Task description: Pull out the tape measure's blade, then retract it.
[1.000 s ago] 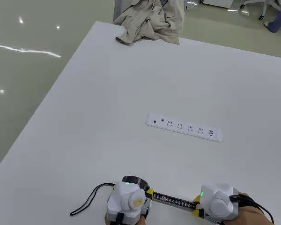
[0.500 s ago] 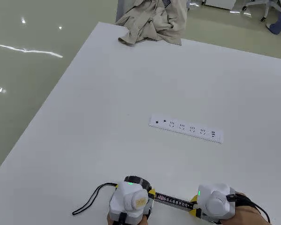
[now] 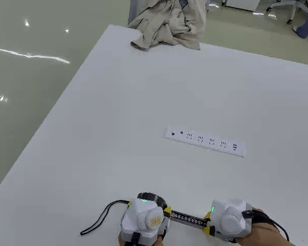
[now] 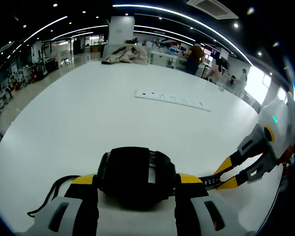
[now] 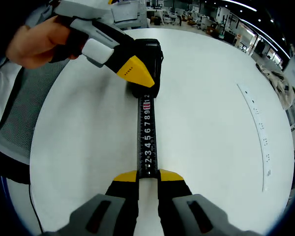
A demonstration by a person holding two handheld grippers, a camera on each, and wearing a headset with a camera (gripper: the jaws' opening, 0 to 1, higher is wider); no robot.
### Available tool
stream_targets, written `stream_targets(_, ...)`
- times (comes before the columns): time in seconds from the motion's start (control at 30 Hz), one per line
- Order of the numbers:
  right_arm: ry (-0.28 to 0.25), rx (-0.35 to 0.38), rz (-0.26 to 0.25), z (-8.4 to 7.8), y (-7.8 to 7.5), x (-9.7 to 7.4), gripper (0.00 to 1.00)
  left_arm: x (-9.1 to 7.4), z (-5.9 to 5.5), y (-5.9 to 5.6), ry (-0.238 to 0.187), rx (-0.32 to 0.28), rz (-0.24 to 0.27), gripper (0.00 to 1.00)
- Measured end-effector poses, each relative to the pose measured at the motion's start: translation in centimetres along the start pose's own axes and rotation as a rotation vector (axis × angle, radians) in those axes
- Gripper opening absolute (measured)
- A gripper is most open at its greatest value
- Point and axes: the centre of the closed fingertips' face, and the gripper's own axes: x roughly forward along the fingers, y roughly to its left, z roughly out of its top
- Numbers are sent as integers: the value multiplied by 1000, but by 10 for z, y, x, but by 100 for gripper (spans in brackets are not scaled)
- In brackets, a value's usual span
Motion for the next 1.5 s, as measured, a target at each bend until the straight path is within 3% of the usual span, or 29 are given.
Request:
stream_targets(0.9,-24,-30,12,36,2,16,13,1,0,0,8,2,-1,60)
stream_targets(1.5,-43,-38,16,52,3,22,13,2,-1,0,10,2,-2,60)
